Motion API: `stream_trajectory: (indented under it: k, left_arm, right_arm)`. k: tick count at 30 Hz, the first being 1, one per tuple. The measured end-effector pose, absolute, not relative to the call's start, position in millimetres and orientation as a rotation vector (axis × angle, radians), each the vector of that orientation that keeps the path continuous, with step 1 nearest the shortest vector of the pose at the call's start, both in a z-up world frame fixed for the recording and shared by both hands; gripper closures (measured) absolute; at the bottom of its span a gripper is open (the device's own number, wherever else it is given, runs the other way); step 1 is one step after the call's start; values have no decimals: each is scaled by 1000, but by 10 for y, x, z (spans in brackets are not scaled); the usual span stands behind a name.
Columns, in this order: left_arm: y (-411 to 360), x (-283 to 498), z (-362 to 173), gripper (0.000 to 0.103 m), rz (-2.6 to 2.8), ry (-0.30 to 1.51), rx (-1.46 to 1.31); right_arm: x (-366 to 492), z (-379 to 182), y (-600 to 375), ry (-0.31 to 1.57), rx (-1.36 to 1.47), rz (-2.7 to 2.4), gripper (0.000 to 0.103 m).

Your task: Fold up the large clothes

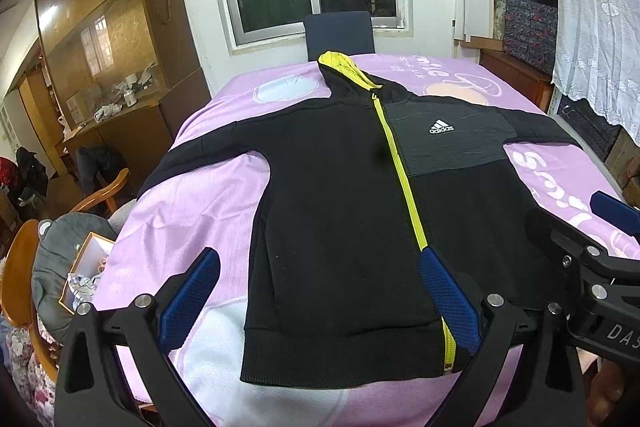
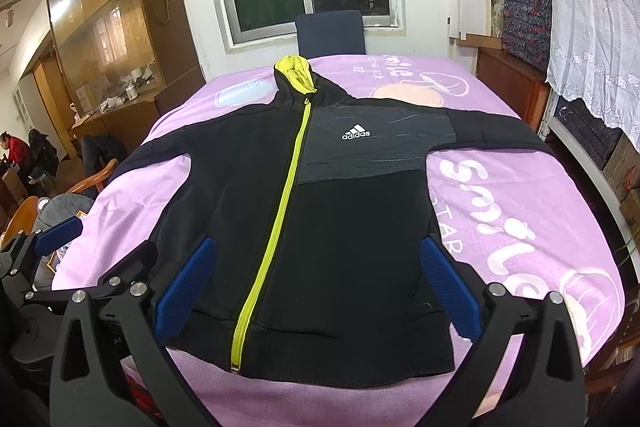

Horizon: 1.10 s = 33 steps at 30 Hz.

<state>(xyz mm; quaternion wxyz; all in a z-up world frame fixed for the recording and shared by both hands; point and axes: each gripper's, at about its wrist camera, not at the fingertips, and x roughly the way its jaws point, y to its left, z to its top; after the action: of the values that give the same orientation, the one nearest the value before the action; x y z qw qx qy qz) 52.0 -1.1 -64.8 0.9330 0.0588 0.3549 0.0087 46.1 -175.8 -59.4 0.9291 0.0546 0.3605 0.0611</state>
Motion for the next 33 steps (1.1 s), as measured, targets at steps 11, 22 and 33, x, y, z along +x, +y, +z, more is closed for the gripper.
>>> stream_trajectory:
  k: [11, 22, 33]
  left_arm:
    - [22, 515, -632, 3, 25, 722, 116]
    - [44, 526, -634, 3, 26, 728, 110]
    - [59, 524, -631, 3, 29, 728, 107]
  right_arm:
    - [445, -583, -1743, 727, 107, 129, 4]
    - [443, -575, -1728, 727, 108, 133, 4]
    - [447, -565, -1728, 726, 109, 133, 4]
